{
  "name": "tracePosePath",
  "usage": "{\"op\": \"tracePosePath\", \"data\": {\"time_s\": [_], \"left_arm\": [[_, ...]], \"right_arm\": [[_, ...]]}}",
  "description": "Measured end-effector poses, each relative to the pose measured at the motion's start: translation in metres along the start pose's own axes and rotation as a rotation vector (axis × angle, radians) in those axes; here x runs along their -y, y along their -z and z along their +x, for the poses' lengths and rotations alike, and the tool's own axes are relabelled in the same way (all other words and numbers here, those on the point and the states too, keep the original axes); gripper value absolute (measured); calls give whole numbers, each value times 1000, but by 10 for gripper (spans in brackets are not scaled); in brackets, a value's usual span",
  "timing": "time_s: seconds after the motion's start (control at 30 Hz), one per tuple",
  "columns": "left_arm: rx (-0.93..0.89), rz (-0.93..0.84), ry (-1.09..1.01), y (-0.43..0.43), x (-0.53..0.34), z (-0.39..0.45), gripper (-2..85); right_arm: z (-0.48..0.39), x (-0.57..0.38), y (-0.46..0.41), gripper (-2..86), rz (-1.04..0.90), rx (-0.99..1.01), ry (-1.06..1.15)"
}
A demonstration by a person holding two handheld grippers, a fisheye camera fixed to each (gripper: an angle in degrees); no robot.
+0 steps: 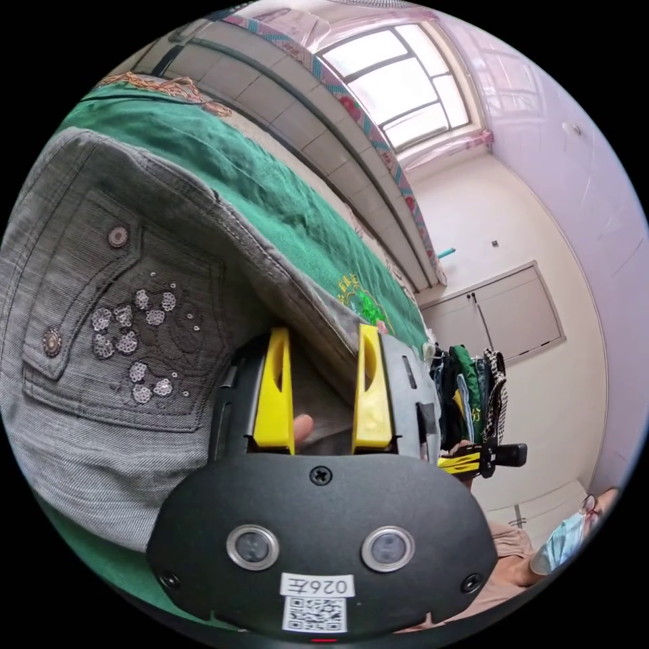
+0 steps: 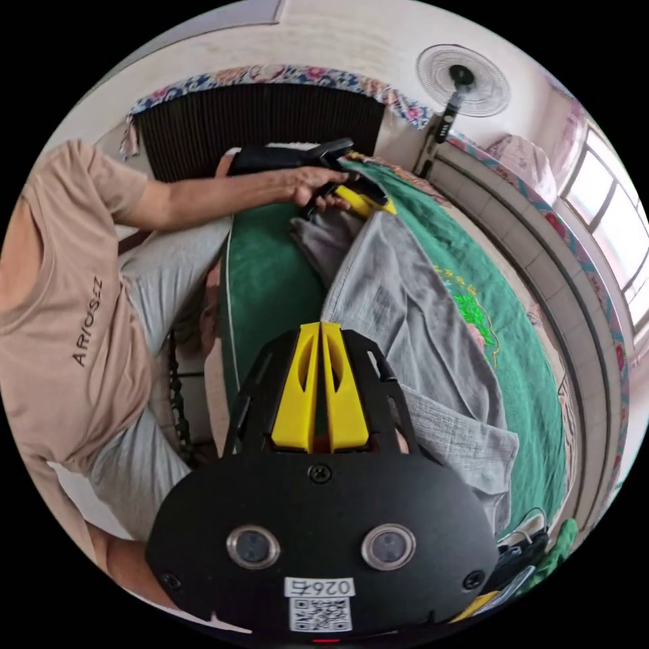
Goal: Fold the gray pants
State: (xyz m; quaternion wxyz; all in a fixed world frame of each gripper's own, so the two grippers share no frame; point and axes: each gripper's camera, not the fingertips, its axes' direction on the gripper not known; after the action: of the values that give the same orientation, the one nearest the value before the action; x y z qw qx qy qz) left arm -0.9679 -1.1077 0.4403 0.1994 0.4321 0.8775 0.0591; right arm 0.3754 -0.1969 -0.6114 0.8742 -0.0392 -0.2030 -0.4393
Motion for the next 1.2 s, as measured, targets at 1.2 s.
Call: {"op": "tracePosePath", "data": {"time_s": [1.2], "left_arm": [[597,-298,-244,148,-124,305,37]], "right_arm": [[70,-206,19,-15,-197,-373,-811]]}}
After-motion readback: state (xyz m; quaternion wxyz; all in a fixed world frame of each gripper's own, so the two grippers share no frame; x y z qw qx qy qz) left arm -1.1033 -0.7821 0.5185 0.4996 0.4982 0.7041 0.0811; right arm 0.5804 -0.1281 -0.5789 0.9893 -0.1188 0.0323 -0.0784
